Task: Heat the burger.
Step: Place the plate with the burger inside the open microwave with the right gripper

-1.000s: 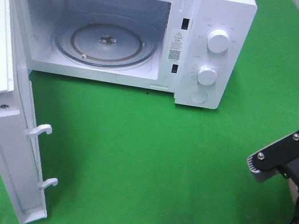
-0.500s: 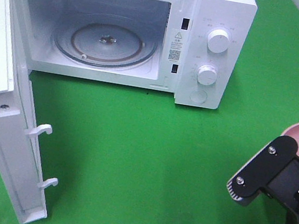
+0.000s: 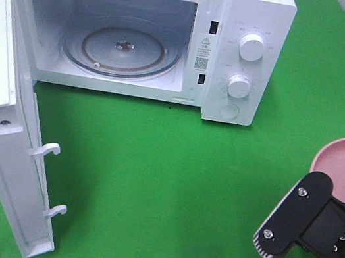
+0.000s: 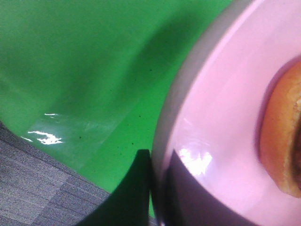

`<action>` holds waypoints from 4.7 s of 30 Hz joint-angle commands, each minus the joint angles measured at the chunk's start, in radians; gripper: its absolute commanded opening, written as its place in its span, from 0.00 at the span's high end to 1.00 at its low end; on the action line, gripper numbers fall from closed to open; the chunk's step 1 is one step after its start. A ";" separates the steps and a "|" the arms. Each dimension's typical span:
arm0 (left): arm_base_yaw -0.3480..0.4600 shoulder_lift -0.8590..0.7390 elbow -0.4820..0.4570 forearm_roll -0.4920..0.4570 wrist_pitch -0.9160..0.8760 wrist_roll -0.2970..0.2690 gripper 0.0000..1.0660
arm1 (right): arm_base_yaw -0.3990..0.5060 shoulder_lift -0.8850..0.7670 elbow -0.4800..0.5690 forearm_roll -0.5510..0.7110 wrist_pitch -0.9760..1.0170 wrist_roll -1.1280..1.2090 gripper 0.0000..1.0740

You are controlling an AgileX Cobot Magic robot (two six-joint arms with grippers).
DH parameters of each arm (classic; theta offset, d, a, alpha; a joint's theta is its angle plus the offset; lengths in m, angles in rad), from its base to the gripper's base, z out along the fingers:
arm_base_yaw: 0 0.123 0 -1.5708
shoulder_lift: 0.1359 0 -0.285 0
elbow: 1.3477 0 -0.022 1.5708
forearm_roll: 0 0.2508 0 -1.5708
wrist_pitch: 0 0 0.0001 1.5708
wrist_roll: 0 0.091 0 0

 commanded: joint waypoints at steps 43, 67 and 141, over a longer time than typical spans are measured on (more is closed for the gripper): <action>0.001 -0.017 -0.003 -0.007 -0.008 -0.001 0.08 | -0.006 -0.009 -0.001 -0.312 -0.336 -0.517 1.00; 0.001 -0.017 -0.003 -0.007 -0.008 -0.001 0.08 | -0.308 -0.009 -0.002 -0.199 -0.717 -1.099 1.00; 0.001 -0.017 -0.003 -0.007 -0.008 -0.001 0.08 | -0.404 0.182 -0.291 0.528 -0.757 -2.025 1.00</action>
